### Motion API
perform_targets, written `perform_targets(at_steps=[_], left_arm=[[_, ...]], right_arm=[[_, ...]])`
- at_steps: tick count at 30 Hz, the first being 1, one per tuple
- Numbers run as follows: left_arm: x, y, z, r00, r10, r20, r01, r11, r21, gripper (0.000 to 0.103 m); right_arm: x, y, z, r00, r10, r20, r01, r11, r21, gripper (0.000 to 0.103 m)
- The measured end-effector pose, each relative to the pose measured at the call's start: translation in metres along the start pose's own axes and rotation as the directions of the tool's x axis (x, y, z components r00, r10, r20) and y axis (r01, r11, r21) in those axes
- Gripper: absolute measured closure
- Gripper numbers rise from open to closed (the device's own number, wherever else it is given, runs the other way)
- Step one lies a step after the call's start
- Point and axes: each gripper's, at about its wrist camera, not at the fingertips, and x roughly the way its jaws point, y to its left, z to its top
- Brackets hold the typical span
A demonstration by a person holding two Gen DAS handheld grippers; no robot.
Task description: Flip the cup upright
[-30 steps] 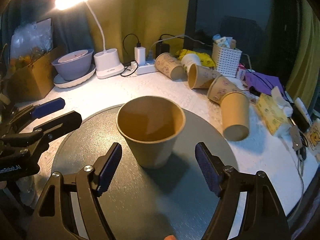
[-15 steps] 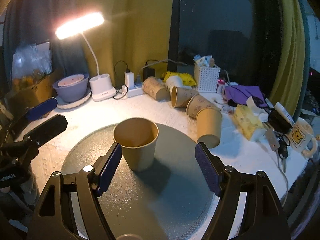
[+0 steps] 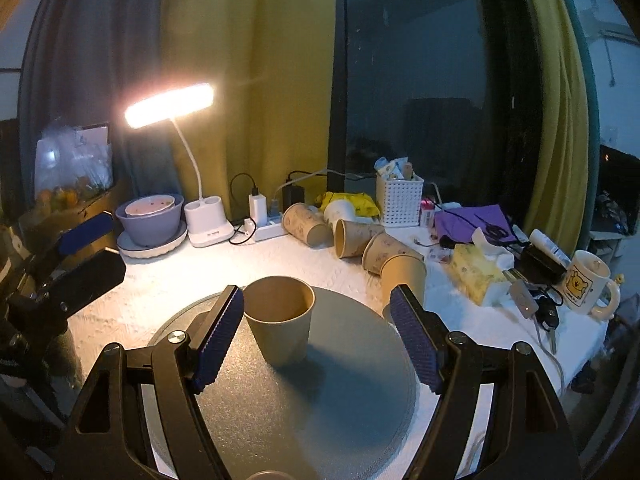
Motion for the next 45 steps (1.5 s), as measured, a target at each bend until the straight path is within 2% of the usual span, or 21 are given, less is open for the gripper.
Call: perform_targets(at_steps=[3,7,24,45], left_arm=[[0.003,0.002,-0.001,0.999,0.051,-0.006,-0.051,0.999,-0.002,0.002],[0.005,0.007,-0.003,0.998,0.062,-0.015,-0.062,0.998,-0.015,0.002],[0.011,0.008,-0.009,0.997,0.057,-0.051,-0.059,0.998,-0.031,0.002],[0.010,0.005,-0.008,0.997,0.063,-0.047,-0.064,0.998,-0.021,0.002]], right_arm=[[0.003,-0.004,-0.005,1.000,0.003,-0.006,-0.003,1.000,0.020,0.025],[0.006,-0.002,-0.007,1.000,0.007,-0.015,-0.007,1.000,0.014,0.024],[0.009,-0.001,-0.008,1.000,0.011,-0.018,-0.011,1.000,0.003,0.024],[0.008,-0.001,-0.007,1.000,0.012,-0.018,-0.012,1.000,0.002,0.024]])
